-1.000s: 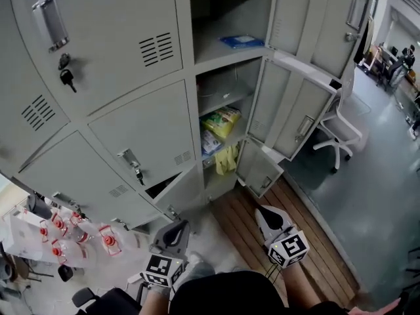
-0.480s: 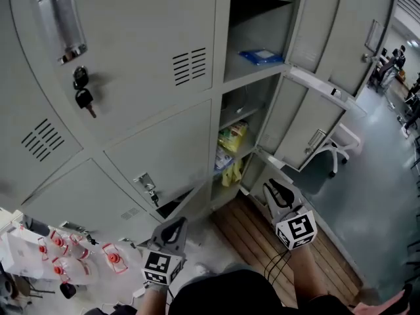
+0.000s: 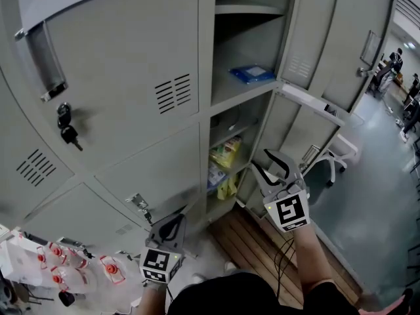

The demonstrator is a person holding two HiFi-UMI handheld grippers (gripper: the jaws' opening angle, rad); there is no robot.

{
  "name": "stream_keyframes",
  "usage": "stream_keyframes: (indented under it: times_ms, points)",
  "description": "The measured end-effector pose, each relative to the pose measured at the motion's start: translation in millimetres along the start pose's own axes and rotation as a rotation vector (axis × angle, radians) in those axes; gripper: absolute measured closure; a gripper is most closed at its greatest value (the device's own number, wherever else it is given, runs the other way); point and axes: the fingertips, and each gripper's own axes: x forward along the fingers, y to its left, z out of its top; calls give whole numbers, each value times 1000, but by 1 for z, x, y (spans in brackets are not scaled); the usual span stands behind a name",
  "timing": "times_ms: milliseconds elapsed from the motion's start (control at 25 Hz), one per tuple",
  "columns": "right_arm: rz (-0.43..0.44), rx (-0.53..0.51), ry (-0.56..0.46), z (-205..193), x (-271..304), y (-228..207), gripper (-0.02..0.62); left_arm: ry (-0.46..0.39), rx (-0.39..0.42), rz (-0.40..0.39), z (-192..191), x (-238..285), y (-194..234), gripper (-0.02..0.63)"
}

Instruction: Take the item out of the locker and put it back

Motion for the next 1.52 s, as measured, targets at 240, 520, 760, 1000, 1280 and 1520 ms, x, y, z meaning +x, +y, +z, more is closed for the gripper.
stream_keyframes:
  times_ms: [240,520,760,1000,1280,1520]
  points:
    - [11,-114,-18,22,32,-32,377,-2,-7,20,16,20,2,598]
    - [45,-233,13,38,66,-63,227,-28,-4,59,33,38,13,598]
    - [86,-325,67,41,94,-77,133,-57,15,81,46,44,21,598]
    - [134,-397,133,34,122,-86,68,-76,25,93,54,48,25,598]
    - [161,-444,193,25,149,-96,54,-67,11,105,52,47,29,598]
    - [209,-459,239,13,164,-87,54,-82,7,122,50,44,35,598]
